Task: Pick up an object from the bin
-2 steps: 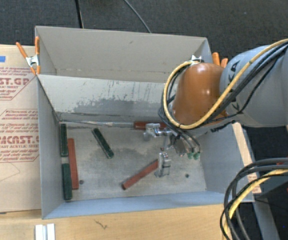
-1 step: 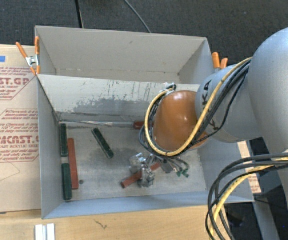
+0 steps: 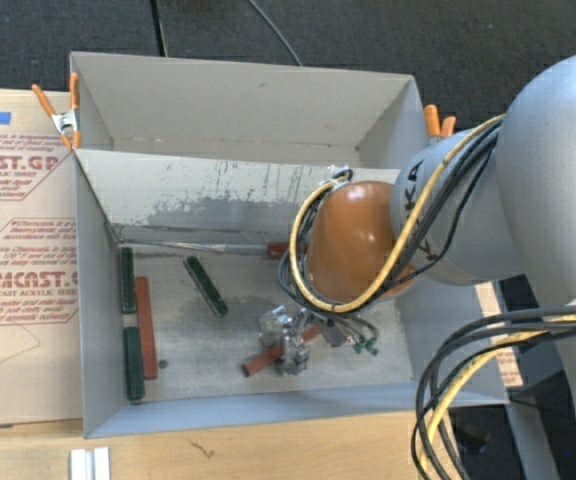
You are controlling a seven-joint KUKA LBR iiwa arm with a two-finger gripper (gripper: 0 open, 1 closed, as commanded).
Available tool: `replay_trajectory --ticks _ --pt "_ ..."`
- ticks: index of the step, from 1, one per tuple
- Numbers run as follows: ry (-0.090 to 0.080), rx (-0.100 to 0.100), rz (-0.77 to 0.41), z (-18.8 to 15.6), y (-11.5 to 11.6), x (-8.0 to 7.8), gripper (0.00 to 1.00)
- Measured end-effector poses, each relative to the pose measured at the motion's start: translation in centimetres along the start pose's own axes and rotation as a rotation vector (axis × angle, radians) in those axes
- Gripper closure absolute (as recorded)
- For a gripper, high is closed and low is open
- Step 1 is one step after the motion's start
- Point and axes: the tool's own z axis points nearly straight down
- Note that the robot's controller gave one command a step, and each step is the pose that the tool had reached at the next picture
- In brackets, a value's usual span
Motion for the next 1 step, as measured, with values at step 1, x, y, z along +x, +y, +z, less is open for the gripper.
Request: replay_trajectory --ticks 1 --pt "-0.004 0.003 -0.124 -14.14 -3.38 0.13 1.0"
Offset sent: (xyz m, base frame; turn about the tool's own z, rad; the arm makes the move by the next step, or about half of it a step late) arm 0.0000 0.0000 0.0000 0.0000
